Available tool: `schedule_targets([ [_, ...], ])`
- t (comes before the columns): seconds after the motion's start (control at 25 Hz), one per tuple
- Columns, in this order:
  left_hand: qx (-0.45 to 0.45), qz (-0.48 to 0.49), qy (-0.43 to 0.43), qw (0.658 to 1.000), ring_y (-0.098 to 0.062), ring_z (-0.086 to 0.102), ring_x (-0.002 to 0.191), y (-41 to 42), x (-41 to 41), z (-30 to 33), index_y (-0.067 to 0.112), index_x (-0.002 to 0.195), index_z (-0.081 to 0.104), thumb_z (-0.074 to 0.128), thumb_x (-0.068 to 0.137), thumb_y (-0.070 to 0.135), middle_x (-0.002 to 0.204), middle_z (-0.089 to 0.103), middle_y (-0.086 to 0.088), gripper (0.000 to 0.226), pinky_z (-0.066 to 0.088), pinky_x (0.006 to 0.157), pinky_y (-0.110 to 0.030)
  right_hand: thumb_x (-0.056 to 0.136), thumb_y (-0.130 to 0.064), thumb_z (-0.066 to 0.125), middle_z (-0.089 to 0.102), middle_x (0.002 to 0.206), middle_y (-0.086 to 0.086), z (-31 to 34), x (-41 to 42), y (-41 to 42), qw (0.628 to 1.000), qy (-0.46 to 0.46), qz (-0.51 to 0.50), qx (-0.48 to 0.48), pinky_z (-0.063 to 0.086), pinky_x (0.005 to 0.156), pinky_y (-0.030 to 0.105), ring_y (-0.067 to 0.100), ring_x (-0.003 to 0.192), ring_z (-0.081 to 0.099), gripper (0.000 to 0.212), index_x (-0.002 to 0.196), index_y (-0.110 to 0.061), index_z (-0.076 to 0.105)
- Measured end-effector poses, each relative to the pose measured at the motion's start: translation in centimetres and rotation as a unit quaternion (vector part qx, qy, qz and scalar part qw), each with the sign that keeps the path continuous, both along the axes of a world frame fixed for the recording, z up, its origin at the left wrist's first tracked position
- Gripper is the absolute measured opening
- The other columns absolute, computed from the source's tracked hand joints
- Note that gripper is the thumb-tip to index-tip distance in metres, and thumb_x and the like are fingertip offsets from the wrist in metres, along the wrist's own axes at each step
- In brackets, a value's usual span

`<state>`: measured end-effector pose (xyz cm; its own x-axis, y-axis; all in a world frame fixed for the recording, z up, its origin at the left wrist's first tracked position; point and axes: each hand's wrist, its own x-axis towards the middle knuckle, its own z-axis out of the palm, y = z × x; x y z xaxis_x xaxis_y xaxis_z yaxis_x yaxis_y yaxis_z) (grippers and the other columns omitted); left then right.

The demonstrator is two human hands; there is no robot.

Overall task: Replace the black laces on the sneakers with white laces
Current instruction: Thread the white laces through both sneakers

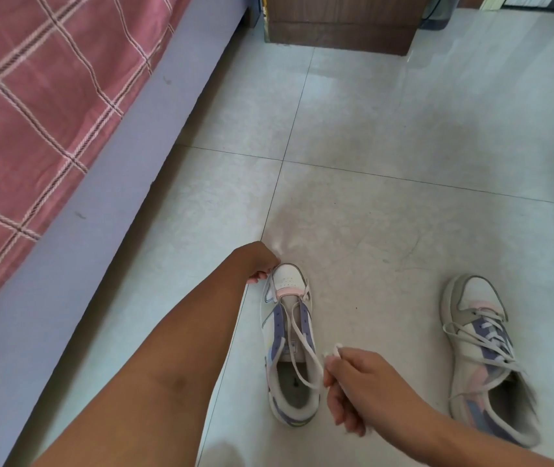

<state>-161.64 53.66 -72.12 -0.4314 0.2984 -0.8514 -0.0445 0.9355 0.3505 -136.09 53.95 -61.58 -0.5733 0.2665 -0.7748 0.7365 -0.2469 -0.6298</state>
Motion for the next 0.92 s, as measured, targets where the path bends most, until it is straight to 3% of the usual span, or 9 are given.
schedule_targets([
  [0.08,0.006,0.001,-0.008,1.0,-0.013,0.041,0.053,0.2,0.2,-0.3,0.011,0.067,0.046,0.054,0.094,0.033,0.063,0.047,-0.003,0.035,0.036,0.053,-0.024,0.099,-0.039,0.036,0.059,0.068,-0.001,-2.3,-1.6,0.0,0.986,-0.022,0.08,0.143,0.038,0.054,0.025,0.009,0.055,0.05,0.031,0.078,-0.02,0.049],
  [0.16,0.022,-0.001,0.002,1.0,-0.013,0.043,0.056,0.2,0.3,-0.6,0.01,0.067,0.049,0.059,0.092,0.032,0.065,0.049,-0.003,0.035,0.036,0.053,-0.024,0.097,-0.05,0.034,0.064,0.093,0.0,-4.8,-3.8,-0.6,0.952,-0.048,0.163,0.255,0.039,0.065,0.029,0.015,0.078,0.058,0.031,0.102,-0.022,0.048],
  [0.24,0.03,0.001,0.008,1.0,-0.013,0.044,0.057,0.3,0.3,-0.7,0.009,0.066,0.05,0.062,0.09,0.029,0.066,0.05,-0.004,0.033,0.035,0.052,-0.023,0.099,-0.045,0.032,0.065,0.11,0.004,-7.2,-5.4,-1.1,0.914,-0.069,0.212,0.339,0.038,0.07,0.028,0.022,0.096,0.062,0.043,0.133,-0.019,0.037],
  [0.32,0.028,0.009,0.001,1.0,-0.013,0.043,0.056,0.5,0.2,-1.0,0.009,0.066,0.05,0.062,0.09,0.026,0.065,0.049,-0.004,0.032,0.034,0.051,-0.022,0.101,-0.034,0.033,0.065,0.111,0.006,-9.0,-5.9,-1.2,0.873,-0.068,0.277,0.395,0.037,0.068,0.027,0.024,0.097,0.063,0.051,0.147,-0.016,0.019],
  [0.4,0.02,0.011,-0.012,1.0,-0.013,0.042,0.053,0.8,0.0,-1.0,0.008,0.064,0.05,0.063,0.09,0.024,0.062,0.048,-0.005,0.033,0.031,0.048,-0.022,0.101,-0.03,0.032,0.066,0.109,0.008,-9.8,-5.9,-1.0,0.851,-0.067,0.315,0.414,0.036,0.066,0.028,0.026,0.096,0.063,0.051,0.147,-0.013,0.018],
  [0.52,-0.049,-0.021,-0.041,0.998,-0.013,0.033,0.05,1.7,-0.3,-0.8,0.01,0.061,0.042,0.055,0.095,0.029,0.059,0.04,-0.004,0.042,0.026,0.048,-0.022,0.101,-0.031,0.031,0.066,0.108,0.011,-10.3,-6.3,-0.8,0.856,-0.049,0.313,0.409,0.036,0.065,0.029,0.03,0.094,0.062,0.037,0.133,-0.012,0.038],
  [0.64,-0.105,-0.051,-0.053,0.992,-0.012,0.032,0.051,2.6,-0.2,-1.0,0.011,0.063,0.04,0.047,0.098,0.033,0.061,0.038,-0.003,0.042,0.028,0.046,-0.019,0.1,-0.029,0.032,0.065,0.106,0.012,-10.0,-6.5,-0.7,0.859,-0.043,0.318,0.4,0.033,0.064,0.028,0.03,0.091,0.061,0.032,0.123,-0.011,0.044],
  [0.76,-0.103,-0.074,-0.043,0.991,-0.011,0.037,0.052,2.6,-0.6,-1.3,0.01,0.065,0.043,0.047,0.099,0.026,0.063,0.041,-0.002,0.038,0.029,0.042,-0.02,0.099,-0.027,0.033,0.065,0.105,0.013,-10.0,-6.4,-0.6,0.852,-0.043,0.332,0.403,0.032,0.063,0.028,0.029,0.089,0.061,0.029,0.122,-0.01,0.043],
  [0.92,-0.087,-0.098,-0.047,0.99,-0.013,0.034,0.053,2.1,-1.0,-1.6,0.01,0.065,0.042,0.045,0.099,0.019,0.061,0.04,-0.004,0.035,0.029,0.051,-0.022,0.099,-0.024,0.035,0.065,0.104,0.012,-10.1,-6.2,-0.7,0.839,-0.038,0.352,0.414,0.033,0.063,0.03,0.031,0.088,0.062,0.026,0.12,-0.01,0.043],
])
